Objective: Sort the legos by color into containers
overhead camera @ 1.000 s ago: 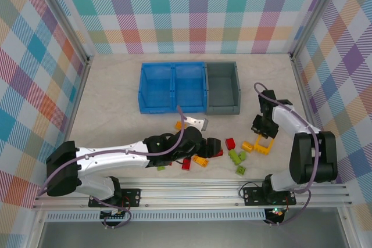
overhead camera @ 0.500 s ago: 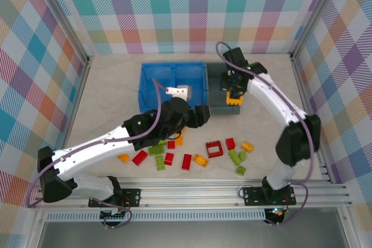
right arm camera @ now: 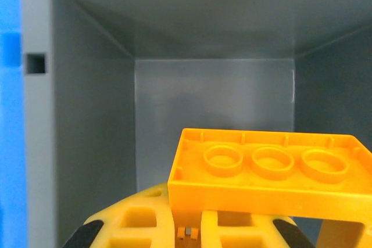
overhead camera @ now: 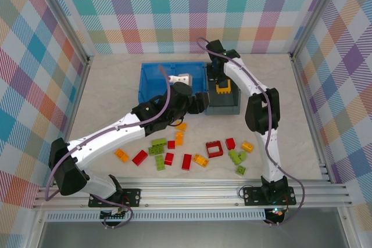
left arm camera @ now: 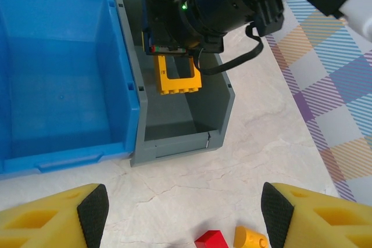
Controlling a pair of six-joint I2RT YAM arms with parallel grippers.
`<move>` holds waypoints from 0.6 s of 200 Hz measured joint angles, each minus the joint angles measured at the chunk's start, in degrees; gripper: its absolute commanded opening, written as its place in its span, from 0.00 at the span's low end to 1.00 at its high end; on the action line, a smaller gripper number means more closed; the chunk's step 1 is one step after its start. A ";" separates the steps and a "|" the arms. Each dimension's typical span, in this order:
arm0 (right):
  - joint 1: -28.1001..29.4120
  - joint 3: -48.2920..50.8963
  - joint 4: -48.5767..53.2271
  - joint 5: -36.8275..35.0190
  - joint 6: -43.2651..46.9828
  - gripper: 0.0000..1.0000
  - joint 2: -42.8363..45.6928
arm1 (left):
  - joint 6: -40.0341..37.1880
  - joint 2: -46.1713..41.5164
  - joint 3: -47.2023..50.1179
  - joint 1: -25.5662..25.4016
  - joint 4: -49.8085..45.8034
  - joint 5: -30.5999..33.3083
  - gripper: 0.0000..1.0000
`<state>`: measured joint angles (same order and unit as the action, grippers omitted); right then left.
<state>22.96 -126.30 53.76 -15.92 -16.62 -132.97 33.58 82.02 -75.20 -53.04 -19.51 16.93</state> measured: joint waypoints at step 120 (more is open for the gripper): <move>-2.71 -10.29 4.09 -0.13 0.92 0.35 -10.69 | -0.20 -1.27 2.47 0.11 0.11 -1.86 0.72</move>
<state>20.25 -136.59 57.84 -16.05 -15.70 -143.65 33.39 80.75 -72.73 -52.93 -19.40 15.07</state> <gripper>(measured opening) 0.334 0.721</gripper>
